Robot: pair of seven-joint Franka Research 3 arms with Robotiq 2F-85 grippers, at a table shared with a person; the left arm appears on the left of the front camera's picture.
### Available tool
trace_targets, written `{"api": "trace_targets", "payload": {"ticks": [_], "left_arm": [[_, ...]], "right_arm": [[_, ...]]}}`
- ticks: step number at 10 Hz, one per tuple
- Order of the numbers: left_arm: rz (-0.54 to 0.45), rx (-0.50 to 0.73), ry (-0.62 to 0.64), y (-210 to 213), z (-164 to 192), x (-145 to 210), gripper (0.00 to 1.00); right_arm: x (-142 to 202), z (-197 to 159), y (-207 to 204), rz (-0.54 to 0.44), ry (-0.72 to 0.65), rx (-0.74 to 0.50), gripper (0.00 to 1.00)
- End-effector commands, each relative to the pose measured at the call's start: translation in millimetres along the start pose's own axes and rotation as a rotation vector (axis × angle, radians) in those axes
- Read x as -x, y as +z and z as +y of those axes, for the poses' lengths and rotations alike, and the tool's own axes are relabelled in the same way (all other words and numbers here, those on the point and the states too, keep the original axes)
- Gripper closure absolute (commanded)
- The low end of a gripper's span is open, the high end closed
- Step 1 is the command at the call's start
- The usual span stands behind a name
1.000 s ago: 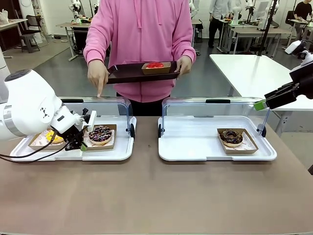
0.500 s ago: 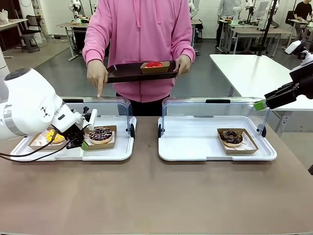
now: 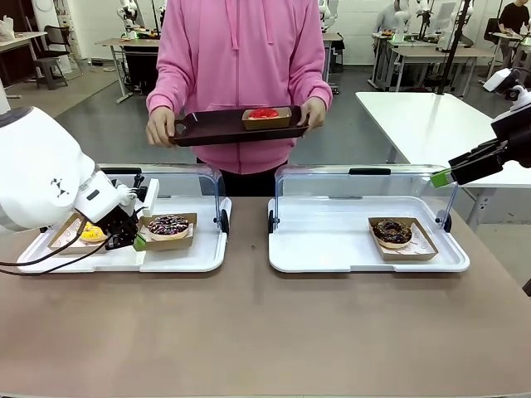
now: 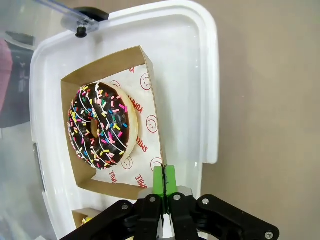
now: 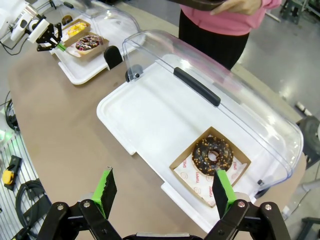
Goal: Provide the desired donut to the person.
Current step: Pick up and lift the Paper togo box containing the Donut pointed at by the person.
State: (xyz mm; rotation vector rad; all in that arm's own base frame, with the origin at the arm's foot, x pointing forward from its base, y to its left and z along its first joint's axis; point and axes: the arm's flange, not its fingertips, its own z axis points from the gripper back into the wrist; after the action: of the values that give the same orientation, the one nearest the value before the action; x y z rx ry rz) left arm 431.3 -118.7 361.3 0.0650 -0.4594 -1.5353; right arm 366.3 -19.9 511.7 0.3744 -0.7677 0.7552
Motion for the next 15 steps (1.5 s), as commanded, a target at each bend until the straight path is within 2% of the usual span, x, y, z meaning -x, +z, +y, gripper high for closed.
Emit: {"api": "trace_targets", "payload": {"ticks": [1, 4, 5, 8, 12, 15], "left_arm": [[-0.012, -0.020, -0.046, 21, -24, 2, 1.00], [-0.056, -0.056, -0.061, 58, -62, 4, 1.00], [-0.047, -0.081, -0.023, 71, -80, 3, 1.00], [-0.063, 0.040, -0.058, 100, -130, -9, 1.00], [-0.067, 0.036, -0.066, 143, -167, -12, 1.00], [-0.080, 0.015, -0.112, 179, -176, -6, 1.00]], "right_arm": [[0, 2, -1, 0.011, -0.012, 0.013, 0.00], [0, 2, -1, 0.011, -0.012, 0.013, 0.00], [0, 2, -1, 0.011, -0.012, 0.013, 0.00], [0, 2, -1, 0.011, -0.012, 0.013, 0.00], [0, 2, -1, 0.011, -0.012, 0.013, 0.00], [0, 2, -1, 0.011, -0.012, 0.013, 0.00]]}}
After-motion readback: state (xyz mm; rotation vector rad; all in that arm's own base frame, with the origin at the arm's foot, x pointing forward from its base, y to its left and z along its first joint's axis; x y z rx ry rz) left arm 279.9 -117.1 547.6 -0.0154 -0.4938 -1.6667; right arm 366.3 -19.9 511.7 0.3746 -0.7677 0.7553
